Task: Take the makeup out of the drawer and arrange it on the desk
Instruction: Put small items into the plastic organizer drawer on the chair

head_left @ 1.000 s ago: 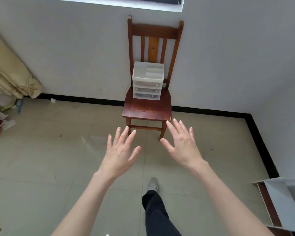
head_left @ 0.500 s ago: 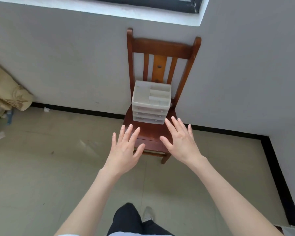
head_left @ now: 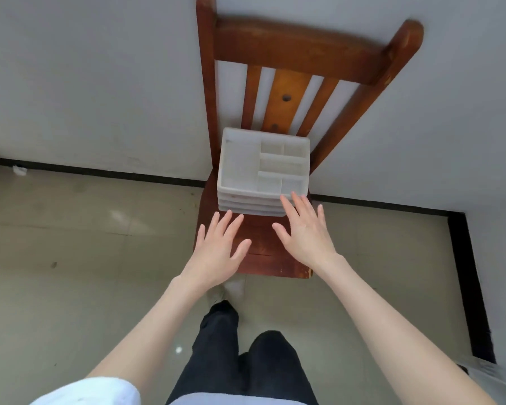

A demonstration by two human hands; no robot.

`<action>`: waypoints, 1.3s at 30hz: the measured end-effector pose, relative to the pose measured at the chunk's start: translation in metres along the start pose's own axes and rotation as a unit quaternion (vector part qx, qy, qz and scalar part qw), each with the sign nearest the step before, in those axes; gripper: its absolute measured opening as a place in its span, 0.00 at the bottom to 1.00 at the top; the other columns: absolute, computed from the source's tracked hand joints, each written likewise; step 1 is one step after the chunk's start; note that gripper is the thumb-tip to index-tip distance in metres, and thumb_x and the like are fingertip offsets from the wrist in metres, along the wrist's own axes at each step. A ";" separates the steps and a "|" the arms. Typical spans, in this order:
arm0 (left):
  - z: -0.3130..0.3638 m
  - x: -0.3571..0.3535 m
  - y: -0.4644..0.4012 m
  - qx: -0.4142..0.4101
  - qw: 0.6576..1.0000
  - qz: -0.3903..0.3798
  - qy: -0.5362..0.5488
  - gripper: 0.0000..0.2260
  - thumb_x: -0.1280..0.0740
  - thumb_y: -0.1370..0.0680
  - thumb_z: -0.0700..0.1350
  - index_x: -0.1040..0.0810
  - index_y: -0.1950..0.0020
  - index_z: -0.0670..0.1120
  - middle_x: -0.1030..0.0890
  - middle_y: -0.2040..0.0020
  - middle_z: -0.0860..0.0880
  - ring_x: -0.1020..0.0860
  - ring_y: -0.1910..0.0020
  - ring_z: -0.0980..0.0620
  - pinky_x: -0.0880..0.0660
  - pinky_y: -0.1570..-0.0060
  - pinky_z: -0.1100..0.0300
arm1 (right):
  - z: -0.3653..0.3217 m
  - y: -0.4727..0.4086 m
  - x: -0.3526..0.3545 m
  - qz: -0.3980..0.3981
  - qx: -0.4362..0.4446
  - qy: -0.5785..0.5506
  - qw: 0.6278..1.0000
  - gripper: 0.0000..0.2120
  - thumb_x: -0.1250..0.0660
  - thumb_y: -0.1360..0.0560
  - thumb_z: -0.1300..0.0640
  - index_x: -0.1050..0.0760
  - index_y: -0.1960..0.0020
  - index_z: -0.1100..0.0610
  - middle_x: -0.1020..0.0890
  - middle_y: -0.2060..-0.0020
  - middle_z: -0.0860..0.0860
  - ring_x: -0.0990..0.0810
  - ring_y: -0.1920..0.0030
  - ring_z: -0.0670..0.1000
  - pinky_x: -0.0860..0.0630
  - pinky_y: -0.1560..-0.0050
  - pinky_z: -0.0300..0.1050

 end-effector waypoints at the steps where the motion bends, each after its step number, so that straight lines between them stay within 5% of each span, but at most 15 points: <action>1: -0.004 -0.006 -0.011 0.017 0.999 -0.023 0.031 0.25 0.48 0.20 0.56 0.49 0.24 0.53 0.52 0.23 0.52 0.58 0.24 0.52 0.59 0.27 0.50 | 0.005 -0.013 -0.005 -0.006 -0.009 0.002 1.000 0.29 0.45 0.20 0.47 0.51 0.24 0.53 0.49 0.24 0.54 0.54 0.24 0.53 0.58 0.26 0.56; 5: -0.012 -0.035 -0.054 0.081 0.975 -0.083 0.189 0.24 0.47 0.19 0.55 0.45 0.25 0.51 0.46 0.23 0.51 0.52 0.24 0.53 0.54 0.27 0.54 | 0.024 -0.059 -0.028 -0.029 -0.011 0.032 0.999 0.30 0.44 0.20 0.50 0.53 0.23 0.54 0.51 0.24 0.56 0.54 0.24 0.55 0.55 0.25 0.56; 8: -0.021 -0.056 -0.086 0.171 0.912 -0.089 0.361 0.24 0.48 0.19 0.57 0.42 0.25 0.50 0.41 0.25 0.52 0.43 0.27 0.56 0.47 0.32 0.62 | 0.039 -0.095 -0.040 -0.013 0.014 0.081 0.997 0.32 0.43 0.21 0.49 0.55 0.23 0.54 0.53 0.24 0.56 0.55 0.24 0.56 0.56 0.26 0.57; 11: -0.023 -0.076 -0.116 0.242 0.794 -0.087 0.551 0.27 0.51 0.20 0.60 0.45 0.25 0.47 0.40 0.25 0.50 0.40 0.27 0.52 0.41 0.30 0.52 | 0.054 -0.122 -0.050 -0.014 0.035 0.120 0.992 0.32 0.43 0.21 0.49 0.55 0.23 0.56 0.53 0.23 0.55 0.55 0.24 0.55 0.57 0.26 0.56; 16: -0.012 -0.093 -0.162 0.267 0.523 0.006 0.809 0.28 0.51 0.21 0.61 0.41 0.27 0.43 0.34 0.29 0.45 0.37 0.28 0.47 0.38 0.33 0.44 | 0.069 -0.133 -0.065 0.005 0.070 0.130 0.989 0.29 0.44 0.20 0.53 0.53 0.23 0.57 0.49 0.24 0.56 0.52 0.24 0.56 0.57 0.26 0.55; 19: -0.006 -0.098 -0.172 0.256 0.431 0.040 0.865 0.28 0.48 0.21 0.62 0.38 0.29 0.43 0.31 0.32 0.44 0.34 0.30 0.47 0.36 0.34 0.44 | 0.072 -0.135 -0.067 0.018 0.080 0.121 0.989 0.29 0.43 0.20 0.54 0.51 0.24 0.56 0.47 0.24 0.55 0.51 0.24 0.56 0.58 0.26 0.54; 39: -0.017 -0.134 -0.094 0.333 0.448 0.054 0.828 0.28 0.51 0.22 0.63 0.35 0.30 0.45 0.26 0.36 0.42 0.25 0.40 0.46 0.24 0.49 0.51 | 0.076 -0.133 -0.070 0.026 0.084 0.111 0.990 0.28 0.45 0.19 0.53 0.53 0.23 0.55 0.51 0.23 0.55 0.54 0.24 0.55 0.61 0.27 0.53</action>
Point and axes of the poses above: each hand's wrist, its own y-axis away from the middle knuckle, its own x-axis out of the back of the hand, z = x × y, the point moved 2 cm from there along -y, towards the middle knuckle
